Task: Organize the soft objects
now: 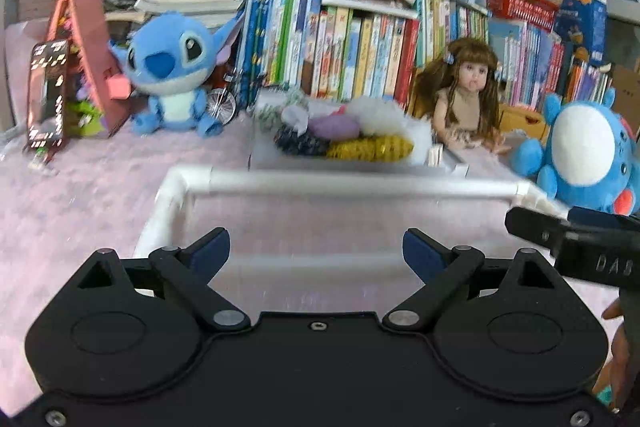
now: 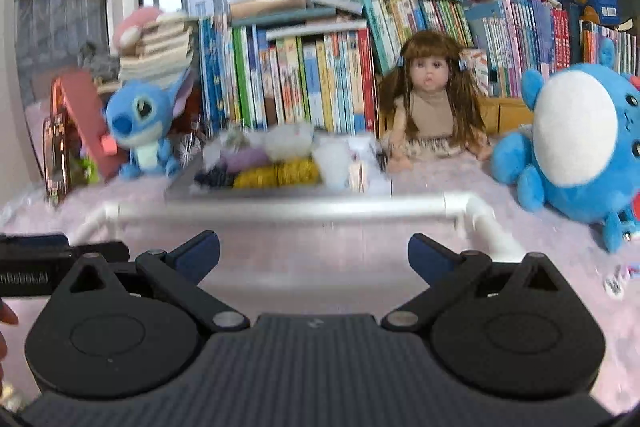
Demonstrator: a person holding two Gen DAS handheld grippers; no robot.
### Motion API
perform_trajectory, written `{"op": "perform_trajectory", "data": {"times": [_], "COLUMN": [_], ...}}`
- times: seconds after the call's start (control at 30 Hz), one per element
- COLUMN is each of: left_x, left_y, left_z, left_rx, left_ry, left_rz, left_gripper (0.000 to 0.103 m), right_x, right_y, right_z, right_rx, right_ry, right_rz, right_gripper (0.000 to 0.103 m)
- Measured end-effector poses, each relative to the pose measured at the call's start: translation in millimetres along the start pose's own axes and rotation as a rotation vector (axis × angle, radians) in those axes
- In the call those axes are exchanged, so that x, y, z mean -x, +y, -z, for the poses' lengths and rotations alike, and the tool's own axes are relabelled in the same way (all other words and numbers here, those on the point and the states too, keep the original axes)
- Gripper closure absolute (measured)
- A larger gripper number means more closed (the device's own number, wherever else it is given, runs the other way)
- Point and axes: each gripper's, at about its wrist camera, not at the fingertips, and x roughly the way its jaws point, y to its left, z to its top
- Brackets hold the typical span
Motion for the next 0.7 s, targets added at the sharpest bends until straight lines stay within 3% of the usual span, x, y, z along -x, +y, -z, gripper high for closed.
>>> {"op": "perform_trajectory", "data": {"times": [0.43, 0.7], "left_x": [-14.6, -23.3], "left_y": [-0.7, -1.4], "left_z": [38.8, 41.6], "left_rx": [0.01, 0.002], "left_ry": [0.168, 0.188], "left_rz": [-0.068, -0.093], "left_gripper": [0.01, 0.008], "right_x": [-2.6, -10.9], "right_y": [14.5, 11.7], "right_z": [47.6, 54.2], "right_rx": [0.095, 0.083], "right_ry": [0.134, 0.182], "right_rz": [0.052, 0.087], "right_gripper": [0.0, 0.0]}}
